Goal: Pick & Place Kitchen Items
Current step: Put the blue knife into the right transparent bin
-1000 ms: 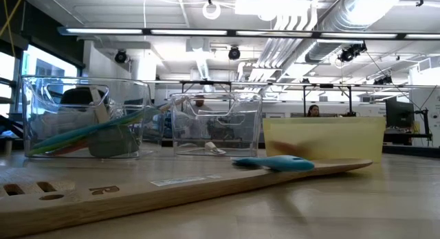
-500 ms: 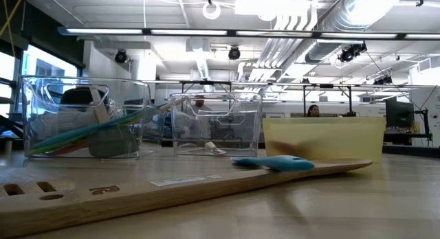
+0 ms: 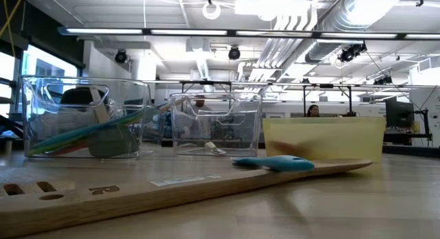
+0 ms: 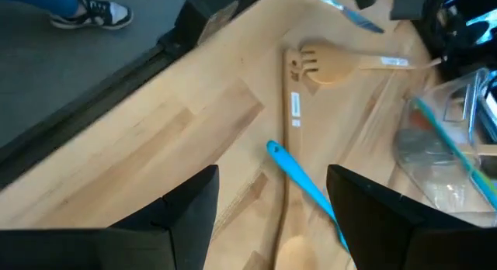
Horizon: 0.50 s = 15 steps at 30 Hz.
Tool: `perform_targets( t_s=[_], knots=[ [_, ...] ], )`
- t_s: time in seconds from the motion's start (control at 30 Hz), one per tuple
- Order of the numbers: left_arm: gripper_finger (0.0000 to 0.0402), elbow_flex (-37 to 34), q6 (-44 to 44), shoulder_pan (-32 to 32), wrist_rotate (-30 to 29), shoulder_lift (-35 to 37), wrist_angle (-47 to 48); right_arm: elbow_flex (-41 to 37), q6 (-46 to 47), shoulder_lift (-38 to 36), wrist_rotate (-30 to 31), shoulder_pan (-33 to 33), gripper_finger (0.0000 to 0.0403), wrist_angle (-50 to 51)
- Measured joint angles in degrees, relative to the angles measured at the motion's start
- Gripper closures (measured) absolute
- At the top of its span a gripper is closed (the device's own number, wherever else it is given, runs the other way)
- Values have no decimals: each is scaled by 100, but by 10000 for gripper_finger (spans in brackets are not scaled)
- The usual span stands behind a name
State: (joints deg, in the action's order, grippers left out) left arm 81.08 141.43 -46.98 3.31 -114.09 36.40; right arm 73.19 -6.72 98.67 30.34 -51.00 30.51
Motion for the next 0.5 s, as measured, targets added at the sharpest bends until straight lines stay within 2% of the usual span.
perform_targets(
  t_s=[0.13, 0.5],
  knots=[
    [211, -2, -12, 116, 314, -64, -26, 0, -46, -2, -347, 143, 171, 138],
    [211, -4, -17, 124, 551, -104, 349, 0, 62, -2, -1250, 536, 171, 484]
  ],
)
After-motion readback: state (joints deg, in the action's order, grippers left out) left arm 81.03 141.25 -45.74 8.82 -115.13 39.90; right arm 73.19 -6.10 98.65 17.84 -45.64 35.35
